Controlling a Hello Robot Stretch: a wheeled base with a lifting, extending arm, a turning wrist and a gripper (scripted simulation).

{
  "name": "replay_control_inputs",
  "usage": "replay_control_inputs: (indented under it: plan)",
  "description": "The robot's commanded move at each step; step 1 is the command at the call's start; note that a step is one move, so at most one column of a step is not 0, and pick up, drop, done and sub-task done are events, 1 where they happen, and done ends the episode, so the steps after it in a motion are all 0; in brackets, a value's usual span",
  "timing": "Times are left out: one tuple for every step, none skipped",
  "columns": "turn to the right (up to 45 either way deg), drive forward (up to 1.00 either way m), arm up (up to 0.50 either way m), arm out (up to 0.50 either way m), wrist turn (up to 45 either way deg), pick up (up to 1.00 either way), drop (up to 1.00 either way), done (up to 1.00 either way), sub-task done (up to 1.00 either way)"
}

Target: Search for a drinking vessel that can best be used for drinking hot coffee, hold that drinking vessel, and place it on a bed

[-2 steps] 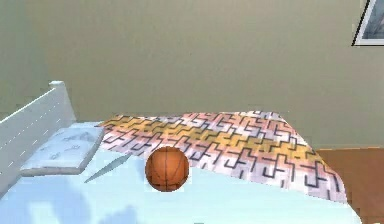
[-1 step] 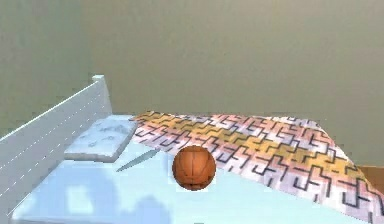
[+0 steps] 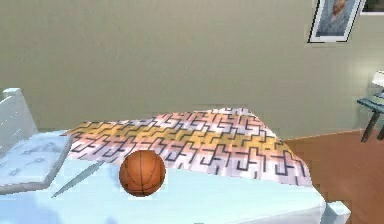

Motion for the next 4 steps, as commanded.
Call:
replay_control_inputs:
  plan:
    - [-21.0,0.00,0.00,0.00,0.0,0.00,0.00,0.00,0.00]
    - [18.0,0.00,0.00,0.00,0.0,0.00,0.00,0.00,0.00]
    - [0.0,0.30,0.00,0.00,0.0,0.00,0.00,0.00,0.00]
    - [-12.0,0.00,0.00,0.00,0.0,0.00,0.00,0.00,0.00]
